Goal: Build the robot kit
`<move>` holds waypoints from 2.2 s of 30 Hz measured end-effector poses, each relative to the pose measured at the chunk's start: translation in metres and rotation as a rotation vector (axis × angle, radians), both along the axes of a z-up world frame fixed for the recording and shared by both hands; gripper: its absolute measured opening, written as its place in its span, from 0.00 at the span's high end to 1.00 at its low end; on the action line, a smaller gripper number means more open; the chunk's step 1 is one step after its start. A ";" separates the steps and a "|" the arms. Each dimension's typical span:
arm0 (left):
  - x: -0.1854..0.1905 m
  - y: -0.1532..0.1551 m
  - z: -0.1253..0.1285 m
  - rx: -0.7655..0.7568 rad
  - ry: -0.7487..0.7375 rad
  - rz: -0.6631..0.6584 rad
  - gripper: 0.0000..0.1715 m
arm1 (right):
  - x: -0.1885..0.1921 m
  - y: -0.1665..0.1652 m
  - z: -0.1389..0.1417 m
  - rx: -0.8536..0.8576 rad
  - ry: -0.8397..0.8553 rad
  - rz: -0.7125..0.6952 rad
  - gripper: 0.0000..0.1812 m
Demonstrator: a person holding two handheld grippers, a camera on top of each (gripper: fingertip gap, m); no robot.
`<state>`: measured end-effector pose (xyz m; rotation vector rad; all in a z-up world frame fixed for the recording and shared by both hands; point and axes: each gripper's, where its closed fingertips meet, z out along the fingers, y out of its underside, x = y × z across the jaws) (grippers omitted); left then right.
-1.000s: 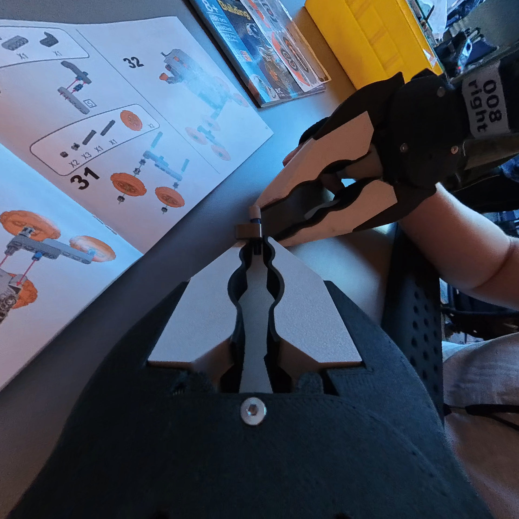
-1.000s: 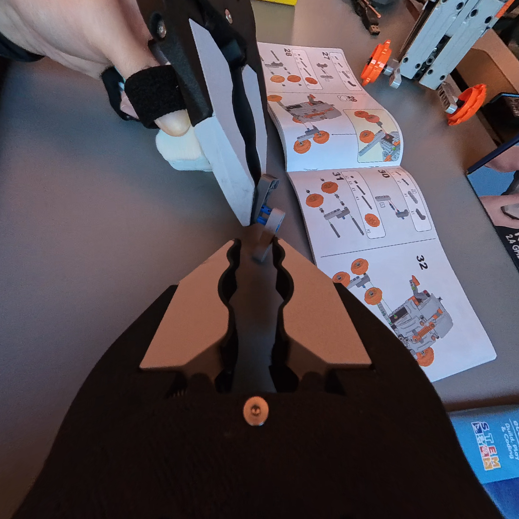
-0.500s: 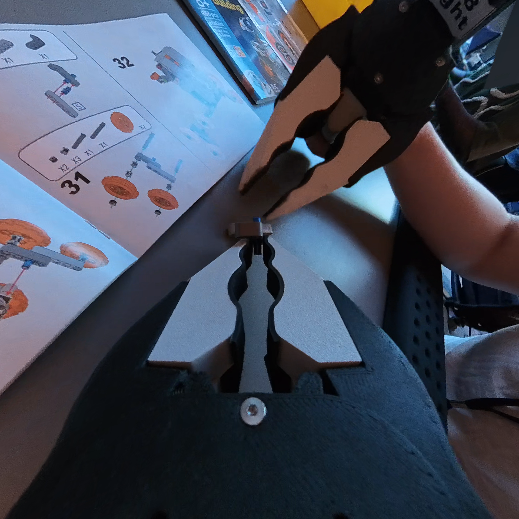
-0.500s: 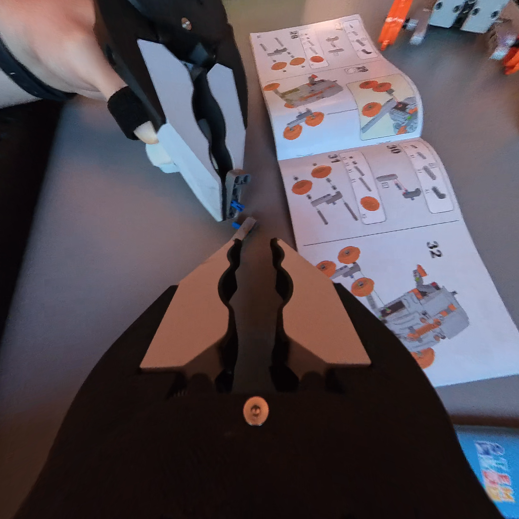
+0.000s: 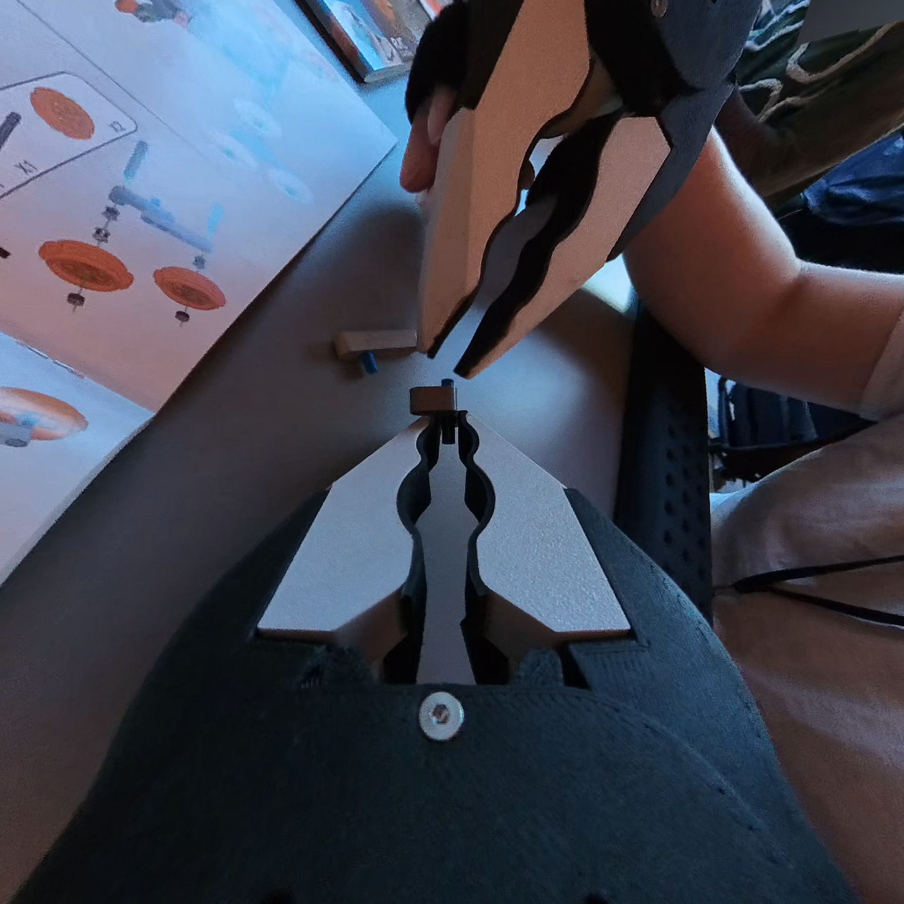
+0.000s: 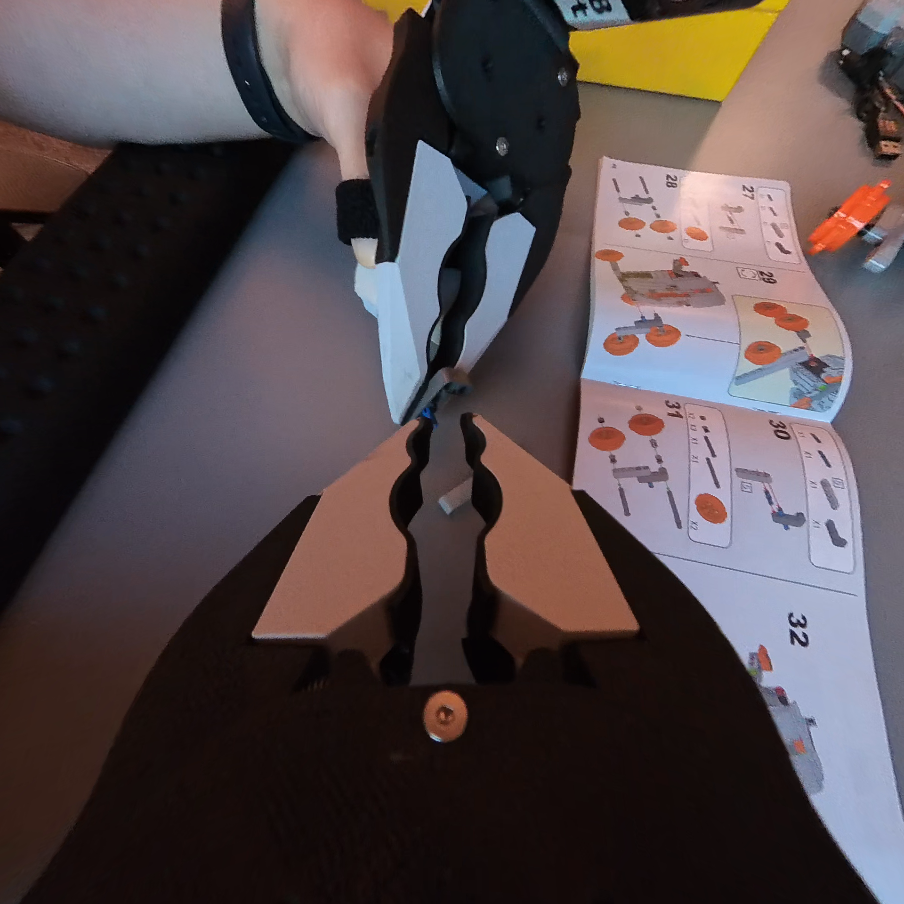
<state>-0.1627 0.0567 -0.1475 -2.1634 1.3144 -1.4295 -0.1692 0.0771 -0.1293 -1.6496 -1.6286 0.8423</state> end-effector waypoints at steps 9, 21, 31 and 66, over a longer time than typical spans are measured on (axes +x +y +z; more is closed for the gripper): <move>0.001 -0.007 0.002 0.103 -0.015 -0.071 0.98 | -0.005 -0.016 -0.003 -0.110 0.010 0.055 0.99; -0.001 -0.013 0.017 0.074 -0.080 -0.103 0.98 | 0.001 -0.017 0.012 -0.177 0.138 -0.052 0.91; -0.019 -0.086 -0.004 0.011 0.058 -0.526 0.97 | -0.017 -0.086 0.004 0.255 -0.108 0.170 0.79; -0.001 -0.028 0.014 0.780 -0.019 -0.063 0.90 | 0.005 -0.045 -0.011 0.073 -0.009 -0.256 0.97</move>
